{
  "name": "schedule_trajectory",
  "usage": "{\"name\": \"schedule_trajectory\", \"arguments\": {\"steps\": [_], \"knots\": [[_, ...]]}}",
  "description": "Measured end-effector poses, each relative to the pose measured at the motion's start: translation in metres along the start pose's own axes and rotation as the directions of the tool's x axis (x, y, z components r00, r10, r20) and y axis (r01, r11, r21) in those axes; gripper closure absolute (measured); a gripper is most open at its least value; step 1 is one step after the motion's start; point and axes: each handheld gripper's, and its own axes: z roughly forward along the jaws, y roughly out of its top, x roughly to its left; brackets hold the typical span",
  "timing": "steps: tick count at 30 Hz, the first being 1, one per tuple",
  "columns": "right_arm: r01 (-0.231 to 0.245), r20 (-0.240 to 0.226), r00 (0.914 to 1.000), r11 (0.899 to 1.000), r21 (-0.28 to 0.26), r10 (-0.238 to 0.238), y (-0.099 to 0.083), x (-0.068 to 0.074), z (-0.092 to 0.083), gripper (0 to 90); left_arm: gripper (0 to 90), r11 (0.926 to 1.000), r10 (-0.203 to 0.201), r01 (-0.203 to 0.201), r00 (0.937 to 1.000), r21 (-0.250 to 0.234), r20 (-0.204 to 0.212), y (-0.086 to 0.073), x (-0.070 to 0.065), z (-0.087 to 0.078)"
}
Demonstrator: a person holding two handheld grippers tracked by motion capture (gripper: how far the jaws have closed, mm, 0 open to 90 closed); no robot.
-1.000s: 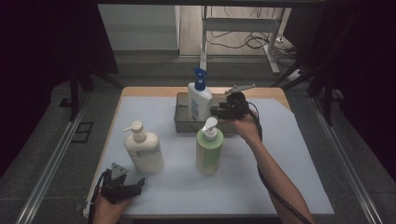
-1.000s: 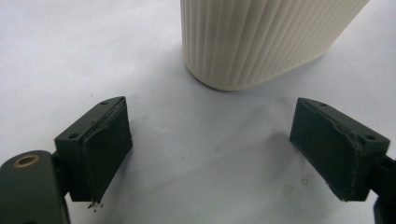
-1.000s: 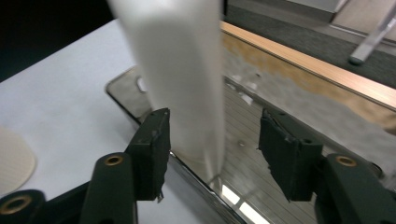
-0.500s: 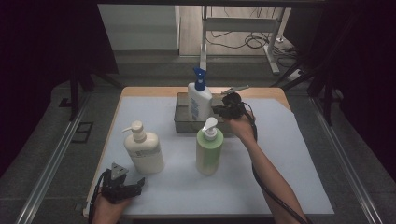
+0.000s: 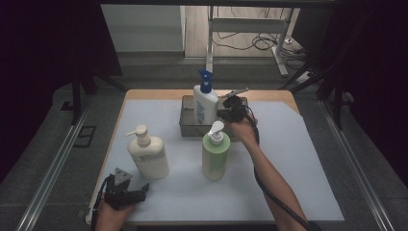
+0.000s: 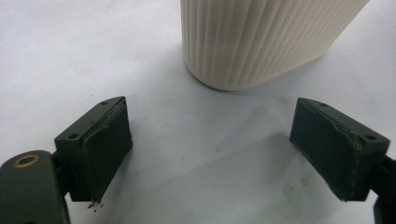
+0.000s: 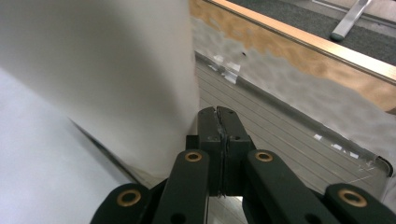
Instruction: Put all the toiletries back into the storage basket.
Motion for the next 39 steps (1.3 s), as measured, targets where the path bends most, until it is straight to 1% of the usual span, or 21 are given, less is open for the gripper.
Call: {"name": "schedule_trajectory", "arguments": {"steps": [3,4,5,7,10,11,25,28,30,39], "knots": [[-0.010,-0.012,0.9999,1.000,0.003,0.010,0.001,-0.003,0.004,86.6,12.3,1.0000,0.000,0.000,1.0000,0.000,0.000,0.000,0.000,0.000],[-0.013,-0.006,0.9999,1.000,0.004,0.013,0.001,-0.003,0.005,86.8,12.4,1.0000,0.000,0.000,1.0000,0.000,0.000,0.000,0.000,0.000],[-0.019,-0.017,0.9997,1.000,0.002,0.019,0.001,-0.004,0.006,87.6,12.3,1.0000,0.000,0.000,1.0000,0.000,0.000,0.000,0.000,0.000],[-0.028,-0.024,0.9993,1.000,0.006,0.028,0.001,-0.003,0.008,88.7,12.3,1.0000,0.000,0.000,1.0000,0.001,0.000,0.000,0.000,0.000],[-0.029,-0.026,0.9992,1.000,0.010,0.029,0.000,-0.003,0.010,88.8,12.3,1.0000,0.000,0.000,1.0000,0.001,0.000,0.000,0.000,0.000],[-0.034,-0.034,0.9988,0.999,0.013,0.034,0.000,-0.002,0.012,88.8,12.4,1.0000,0.000,0.000,1.0000,0.001,0.000,0.000,0.000,0.000],[-0.010,-0.037,0.9993,0.999,0.038,0.012,0.001,0.007,0.020,88.2,12.3,1.0000,-0.001,0.001,1.0000,0.001,0.000,0.000,0.000,0.000],[-0.016,-0.042,0.9990,0.999,0.039,0.017,0.001,0.008,0.021,88.2,12.3,1.0000,-0.001,0.001,1.0000,0.001,0.001,0.000,0.000,0.000],[-0.002,-0.048,0.9989,0.999,0.044,0.004,0.001,0.010,0.023,88.2,12.3,1.0000,-0.001,0.001,1.0000,0.001,0.001,0.000,0.000,0.000],[0.000,-0.054,0.9985,0.999,0.051,0.002,0.002,0.015,0.029,87.9,12.3,1.0000,-0.001,0.001,1.0000,0.001,0.001,0.000,0.000,0.000]]}}
